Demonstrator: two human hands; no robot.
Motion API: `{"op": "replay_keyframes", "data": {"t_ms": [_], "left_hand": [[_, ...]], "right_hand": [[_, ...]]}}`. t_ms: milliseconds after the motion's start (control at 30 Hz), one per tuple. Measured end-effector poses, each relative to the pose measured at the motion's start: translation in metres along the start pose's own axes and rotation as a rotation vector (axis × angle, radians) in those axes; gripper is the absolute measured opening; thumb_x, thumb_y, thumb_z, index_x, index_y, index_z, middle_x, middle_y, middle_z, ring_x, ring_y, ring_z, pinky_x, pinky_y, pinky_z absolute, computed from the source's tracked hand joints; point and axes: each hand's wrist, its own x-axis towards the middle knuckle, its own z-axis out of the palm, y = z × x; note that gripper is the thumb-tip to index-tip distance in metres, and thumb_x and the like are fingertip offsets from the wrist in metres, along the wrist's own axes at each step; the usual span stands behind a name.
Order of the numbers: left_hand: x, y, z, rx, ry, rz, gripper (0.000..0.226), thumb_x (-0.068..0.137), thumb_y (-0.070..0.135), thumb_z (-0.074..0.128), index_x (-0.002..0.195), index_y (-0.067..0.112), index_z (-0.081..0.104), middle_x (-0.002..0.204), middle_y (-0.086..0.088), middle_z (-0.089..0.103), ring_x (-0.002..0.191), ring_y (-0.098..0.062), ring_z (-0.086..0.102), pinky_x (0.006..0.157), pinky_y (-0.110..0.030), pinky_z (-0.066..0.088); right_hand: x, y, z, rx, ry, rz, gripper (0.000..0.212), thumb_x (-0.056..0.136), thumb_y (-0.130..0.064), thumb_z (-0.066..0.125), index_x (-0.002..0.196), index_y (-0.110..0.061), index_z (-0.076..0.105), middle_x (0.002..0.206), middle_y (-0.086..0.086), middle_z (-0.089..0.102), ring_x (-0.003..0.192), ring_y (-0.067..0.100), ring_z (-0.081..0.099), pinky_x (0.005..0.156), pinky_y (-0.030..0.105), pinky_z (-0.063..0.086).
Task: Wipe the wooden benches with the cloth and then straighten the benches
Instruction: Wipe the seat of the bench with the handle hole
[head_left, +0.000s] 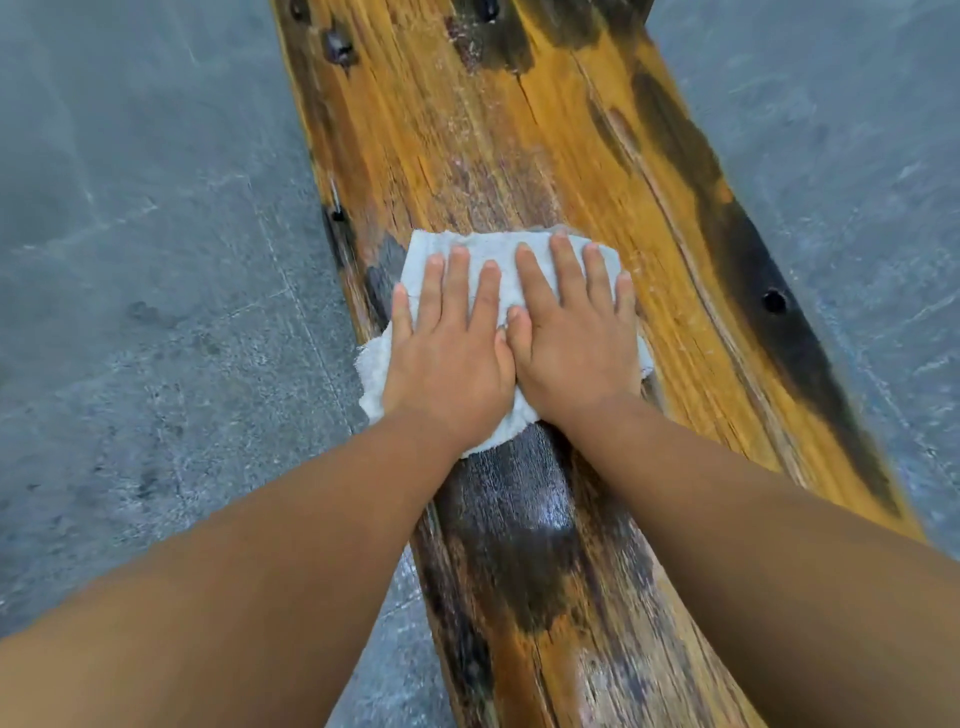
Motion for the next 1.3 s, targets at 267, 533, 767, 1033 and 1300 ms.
{"op": "replay_keyframes", "data": {"t_ms": [267, 533, 767, 1033, 1300], "left_hand": [[0.068, -0.022, -0.015, 0.026, -0.053, 0.084, 0.063, 0.096, 0.044, 0.004, 0.156, 0.023, 0.001, 0.165, -0.006, -0.006, 0.151, -0.025, -0.008, 0.120, -0.054, 0.000], [0.211, -0.058, -0.029, -0.040, -0.016, 0.063, 0.060, 0.099, 0.046, 0.004, 0.155, 0.027, 0.009, 0.165, -0.001, 0.000, 0.151, -0.020, -0.005, 0.121, -0.051, 0.000], [0.267, -0.073, -0.037, -0.039, -0.045, 0.057, 0.061, 0.098, 0.046, 0.002, 0.156, 0.027, 0.005, 0.165, 0.000, -0.005, 0.151, -0.020, -0.009, 0.121, -0.051, -0.002], [0.238, -0.067, -0.036, -0.046, -0.017, 0.065, 0.059, 0.101, 0.042, 0.006, 0.156, 0.019, 0.008, 0.165, -0.007, 0.003, 0.151, -0.026, -0.002, 0.121, -0.053, 0.004], [0.113, -0.020, -0.019, -0.017, -0.071, 0.184, 0.058, 0.103, 0.042, 0.011, 0.156, 0.019, 0.003, 0.164, -0.009, -0.002, 0.151, -0.027, -0.005, 0.120, -0.054, 0.004]], "right_hand": [[0.058, -0.011, -0.008, -0.004, -0.013, 0.069, 0.060, 0.100, -0.046, 0.016, 0.158, -0.030, 0.012, 0.167, 0.003, 0.004, 0.153, 0.029, -0.001, 0.121, 0.055, 0.002], [0.203, -0.033, -0.011, 0.002, 0.013, 0.160, 0.057, 0.102, -0.045, 0.011, 0.158, -0.031, 0.006, 0.167, 0.002, -0.001, 0.153, 0.029, -0.004, 0.121, 0.057, -0.001], [0.264, -0.040, -0.015, -0.017, 0.005, 0.165, 0.058, 0.101, -0.045, 0.011, 0.158, -0.032, 0.007, 0.167, 0.001, -0.001, 0.153, 0.028, -0.003, 0.121, 0.055, 0.000], [0.233, -0.040, -0.022, 0.023, -0.016, 0.138, 0.056, 0.103, -0.045, 0.014, 0.157, -0.031, 0.011, 0.167, 0.002, 0.002, 0.153, 0.027, -0.001, 0.122, 0.053, 0.003], [0.089, -0.012, -0.018, 0.037, -0.016, 0.225, 0.058, 0.101, -0.043, 0.016, 0.157, -0.026, 0.020, 0.166, 0.006, 0.011, 0.153, 0.029, 0.004, 0.122, 0.054, 0.010]]}}
